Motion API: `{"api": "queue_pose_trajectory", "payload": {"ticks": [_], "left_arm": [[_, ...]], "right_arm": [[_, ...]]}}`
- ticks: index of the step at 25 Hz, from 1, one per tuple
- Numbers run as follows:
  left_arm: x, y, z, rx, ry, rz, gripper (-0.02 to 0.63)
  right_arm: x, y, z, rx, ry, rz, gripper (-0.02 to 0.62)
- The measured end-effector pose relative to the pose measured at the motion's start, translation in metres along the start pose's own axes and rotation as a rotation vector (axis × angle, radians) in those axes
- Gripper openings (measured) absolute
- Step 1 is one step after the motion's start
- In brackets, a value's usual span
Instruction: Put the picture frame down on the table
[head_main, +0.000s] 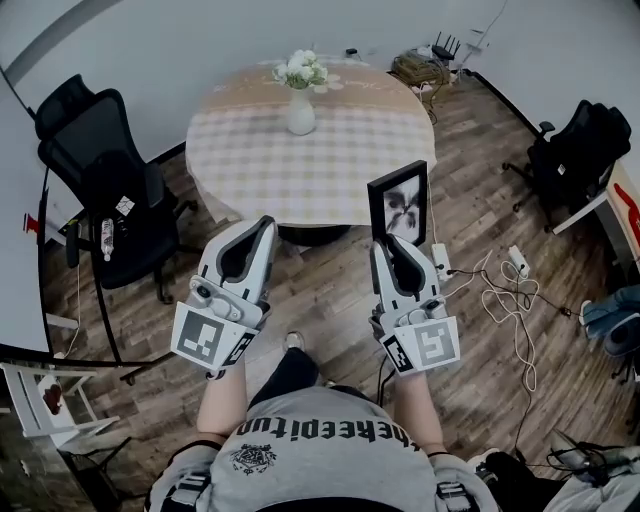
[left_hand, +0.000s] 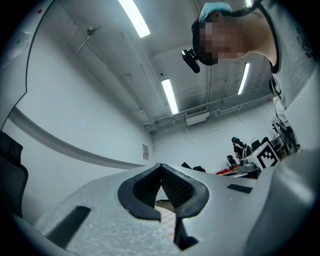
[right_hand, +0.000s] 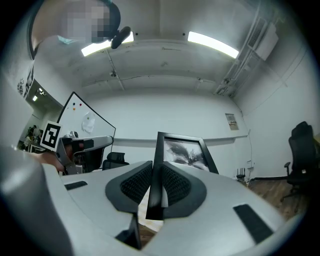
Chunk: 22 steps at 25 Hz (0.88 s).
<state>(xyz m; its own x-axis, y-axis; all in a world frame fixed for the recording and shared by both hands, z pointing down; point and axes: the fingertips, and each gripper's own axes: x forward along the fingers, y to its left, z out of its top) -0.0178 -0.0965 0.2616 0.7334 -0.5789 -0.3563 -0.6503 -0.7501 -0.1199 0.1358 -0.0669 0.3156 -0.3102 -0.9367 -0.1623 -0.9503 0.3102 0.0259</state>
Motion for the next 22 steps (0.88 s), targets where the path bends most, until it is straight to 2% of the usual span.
{"api": "queue_pose_trajectory", "payload": {"ticks": [13, 22], "left_arm": [[0.045, 0.085, -0.024, -0.022, -0.025, -0.062, 0.015], [0.055, 0.12, -0.041, -0.04, -0.024, -0.1, 0.015]], "right_arm": [[0.09, -0.009, -0.013, -0.012, -0.005, -0.065, 0.066], [0.125, -0.003, -0.026, -0.014, 0.001, -0.101, 0.066]]}}
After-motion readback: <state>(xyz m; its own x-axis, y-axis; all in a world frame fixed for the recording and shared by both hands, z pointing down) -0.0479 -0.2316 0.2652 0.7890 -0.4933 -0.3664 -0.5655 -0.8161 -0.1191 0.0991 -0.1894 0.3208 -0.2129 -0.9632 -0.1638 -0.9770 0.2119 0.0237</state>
